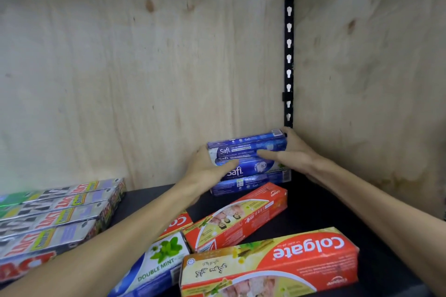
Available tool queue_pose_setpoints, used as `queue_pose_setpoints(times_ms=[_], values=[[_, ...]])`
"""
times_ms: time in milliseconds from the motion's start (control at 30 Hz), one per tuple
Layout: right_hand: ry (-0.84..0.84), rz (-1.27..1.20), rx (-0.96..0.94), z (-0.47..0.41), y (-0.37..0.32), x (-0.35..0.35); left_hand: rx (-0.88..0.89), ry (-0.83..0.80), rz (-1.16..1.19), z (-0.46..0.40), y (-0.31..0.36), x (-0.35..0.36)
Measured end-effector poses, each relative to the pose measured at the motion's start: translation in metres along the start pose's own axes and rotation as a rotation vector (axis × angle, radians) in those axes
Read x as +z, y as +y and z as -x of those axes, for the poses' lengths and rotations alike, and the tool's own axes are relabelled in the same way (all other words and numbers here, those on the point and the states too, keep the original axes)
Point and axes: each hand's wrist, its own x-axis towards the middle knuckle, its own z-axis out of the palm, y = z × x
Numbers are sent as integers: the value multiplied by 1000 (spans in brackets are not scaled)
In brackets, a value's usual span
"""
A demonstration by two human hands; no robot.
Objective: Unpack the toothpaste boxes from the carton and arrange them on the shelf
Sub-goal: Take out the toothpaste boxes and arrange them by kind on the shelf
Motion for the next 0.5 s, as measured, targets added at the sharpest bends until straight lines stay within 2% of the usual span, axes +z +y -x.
queue_pose_setpoints(times_ms=[133, 300, 400, 500], values=[[137, -118, -37, 3, -11, 9, 14, 113, 138, 8, 9, -8], [252, -31, -97, 2, -39, 28, 63, 321, 163, 12, 8, -39], [281, -146, -105, 6, -59, 52, 65, 421, 212, 15, 2, -65], [293, -273, -23, 8, -72, 82, 51, 442, 248, 22, -8, -95]])
